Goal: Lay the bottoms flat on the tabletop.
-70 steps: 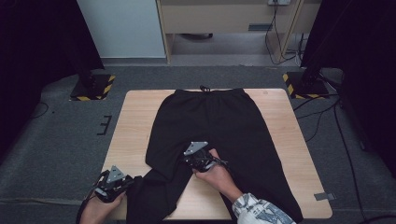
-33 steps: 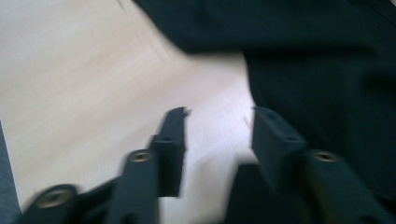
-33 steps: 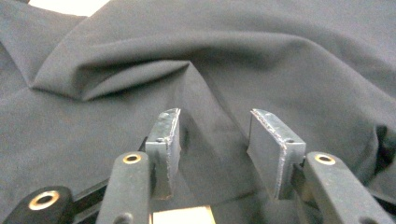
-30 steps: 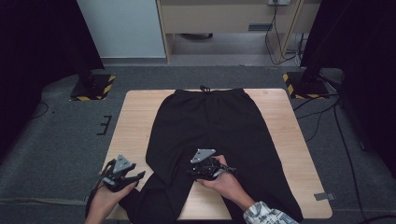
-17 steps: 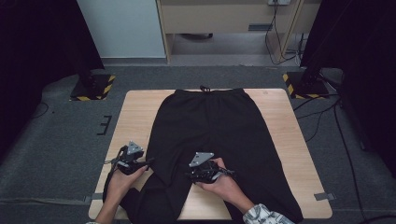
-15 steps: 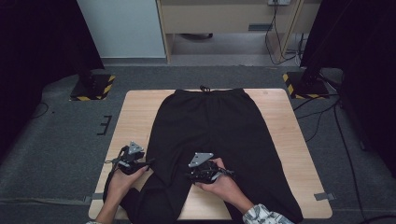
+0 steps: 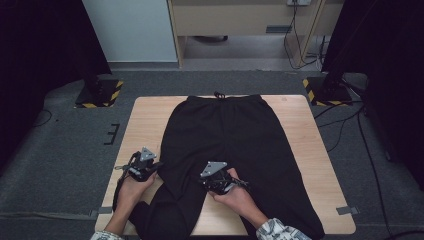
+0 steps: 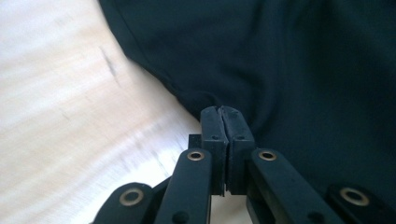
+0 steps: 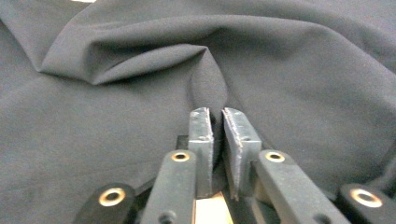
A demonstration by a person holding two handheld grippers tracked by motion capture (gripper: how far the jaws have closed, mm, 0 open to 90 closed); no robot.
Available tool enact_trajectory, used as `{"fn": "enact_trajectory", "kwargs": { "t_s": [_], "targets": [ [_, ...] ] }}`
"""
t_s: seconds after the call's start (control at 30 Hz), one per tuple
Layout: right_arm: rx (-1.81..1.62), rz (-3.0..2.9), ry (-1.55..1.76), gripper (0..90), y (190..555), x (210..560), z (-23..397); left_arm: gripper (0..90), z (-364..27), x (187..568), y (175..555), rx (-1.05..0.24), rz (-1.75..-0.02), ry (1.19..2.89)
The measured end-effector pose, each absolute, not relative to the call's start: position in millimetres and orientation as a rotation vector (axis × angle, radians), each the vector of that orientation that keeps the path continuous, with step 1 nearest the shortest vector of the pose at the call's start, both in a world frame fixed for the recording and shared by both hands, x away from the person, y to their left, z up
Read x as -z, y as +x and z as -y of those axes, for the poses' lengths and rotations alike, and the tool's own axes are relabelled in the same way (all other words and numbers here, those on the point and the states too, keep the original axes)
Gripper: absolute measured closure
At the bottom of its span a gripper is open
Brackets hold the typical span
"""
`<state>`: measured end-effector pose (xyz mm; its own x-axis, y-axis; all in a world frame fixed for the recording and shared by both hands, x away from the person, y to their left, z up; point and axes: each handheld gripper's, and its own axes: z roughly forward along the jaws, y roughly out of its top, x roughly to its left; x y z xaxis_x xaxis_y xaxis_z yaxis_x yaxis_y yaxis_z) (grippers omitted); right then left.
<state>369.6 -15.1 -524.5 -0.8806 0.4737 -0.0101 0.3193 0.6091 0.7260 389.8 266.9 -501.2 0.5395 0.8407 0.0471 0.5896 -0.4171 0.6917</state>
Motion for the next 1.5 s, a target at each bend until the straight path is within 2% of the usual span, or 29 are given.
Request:
{"fn": "enact_trajectory", "kwargs": {
  "t_s": [0.43,0.6,0.87,1.2,1.27,1.3,1.33,1.5],
  "targets": [
    [-1.147,-2.630,0.665,85.9,371,516,31,88.6,-275,487,423,-0.589,-1.225,2.075],
    [-1.129,-2.629,0.676,84.6,374,518,35,88.5,-276,498,432,-0.597,-1.240,2.118],
    [-1.049,-2.640,0.705,87.8,375,521,40,88.6,-272,511,443,-0.617,-1.287,2.115],
    [-1.081,-2.642,0.740,86.9,375,523,56,87.9,-278,522,440,-0.546,-1.263,2.076],
    [-1.098,-2.633,0.750,81.4,374,524,56,77.4,-280,519,436,-0.553,-1.264,2.042],
    [-1.098,-2.633,0.750,81.4,374,524,56,71.8,-280,519,436,-0.553,-1.264,2.042],
    [-1.100,-2.617,0.739,76.9,373,523,57,67.9,-280,514,430,-0.556,-1.251,2.033],
    [-1.124,-2.589,0.737,71.2,371,520,56,54.8,-283,501,400,-0.596,-1.240,2.050]
  ]
}}
